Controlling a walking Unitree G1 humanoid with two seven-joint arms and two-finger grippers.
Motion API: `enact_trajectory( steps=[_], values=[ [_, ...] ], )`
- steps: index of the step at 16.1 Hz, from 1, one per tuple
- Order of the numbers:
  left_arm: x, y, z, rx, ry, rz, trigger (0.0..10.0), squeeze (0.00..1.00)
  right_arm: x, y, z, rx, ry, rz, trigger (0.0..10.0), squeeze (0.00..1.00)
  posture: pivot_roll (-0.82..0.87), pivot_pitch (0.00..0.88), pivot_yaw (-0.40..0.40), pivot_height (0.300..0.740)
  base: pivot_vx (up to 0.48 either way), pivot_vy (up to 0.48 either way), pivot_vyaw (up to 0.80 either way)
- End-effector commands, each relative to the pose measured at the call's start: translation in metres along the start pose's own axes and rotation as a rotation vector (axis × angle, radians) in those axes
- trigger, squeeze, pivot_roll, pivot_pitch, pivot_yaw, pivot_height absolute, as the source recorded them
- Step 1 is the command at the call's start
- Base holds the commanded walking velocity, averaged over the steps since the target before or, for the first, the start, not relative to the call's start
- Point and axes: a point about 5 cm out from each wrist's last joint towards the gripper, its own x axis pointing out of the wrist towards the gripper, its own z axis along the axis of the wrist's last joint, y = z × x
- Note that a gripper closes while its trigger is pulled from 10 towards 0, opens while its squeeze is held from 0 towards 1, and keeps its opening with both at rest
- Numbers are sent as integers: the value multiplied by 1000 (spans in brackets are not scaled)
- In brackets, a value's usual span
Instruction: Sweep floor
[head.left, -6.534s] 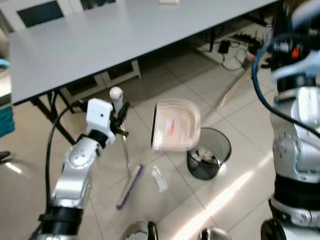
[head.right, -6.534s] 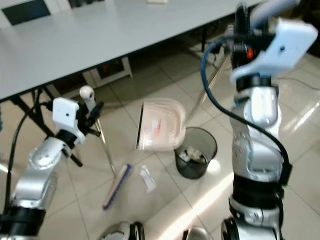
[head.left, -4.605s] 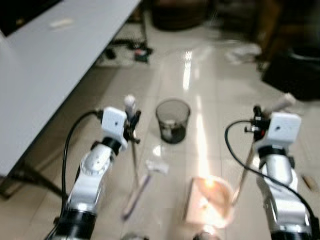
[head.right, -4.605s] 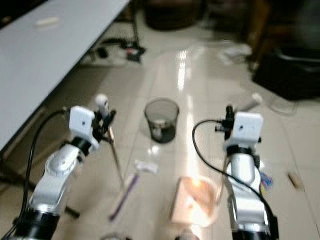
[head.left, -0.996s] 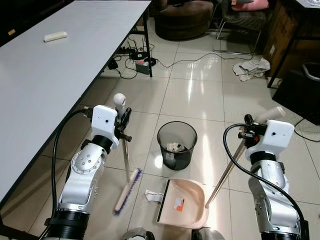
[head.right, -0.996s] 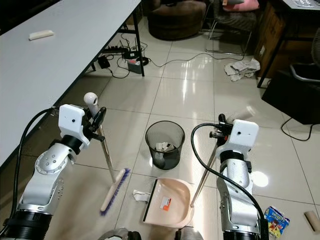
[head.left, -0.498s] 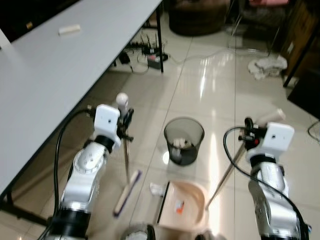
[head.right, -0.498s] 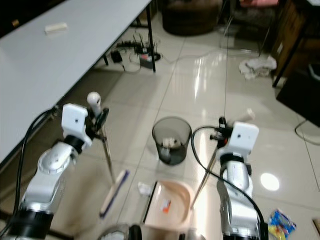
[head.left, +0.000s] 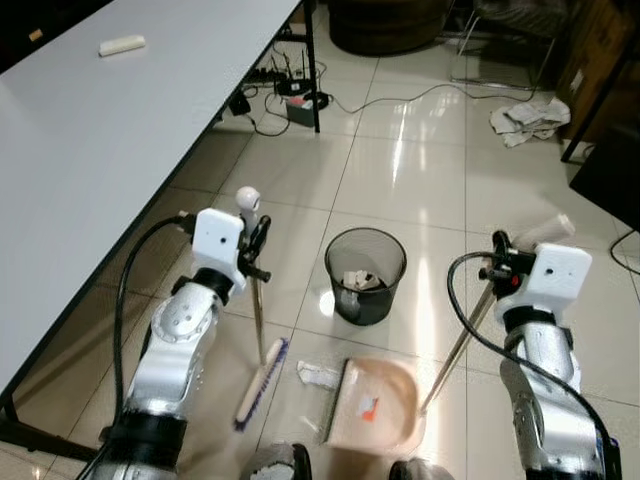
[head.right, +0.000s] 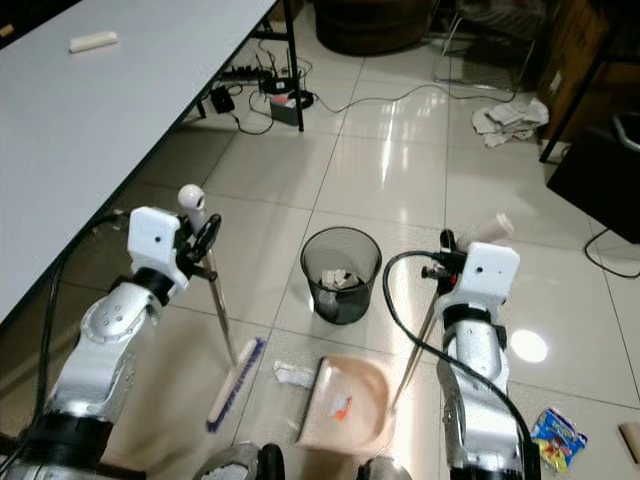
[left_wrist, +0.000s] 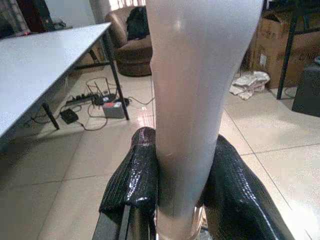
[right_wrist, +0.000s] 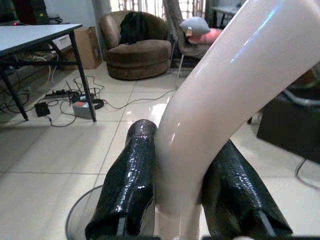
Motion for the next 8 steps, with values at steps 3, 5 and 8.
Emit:
enact_trajectory(
  steps=[3,5,8],
  values=[
    [19,4,5,53,-38,57,10000,0,17,-1,7,-86,-74,8,10000,0,1,146,108,740,0,0,0],
    [27,7,7,87,-86,95,10000,0,27,1,6,-186,-90,50,10000,0,-1,184,106,740,0,0,0],
    [34,9,8,74,-131,120,10000,0,33,-1,-1,-245,-92,71,10000,0,10,236,99,740,0,0,0]
  ],
)
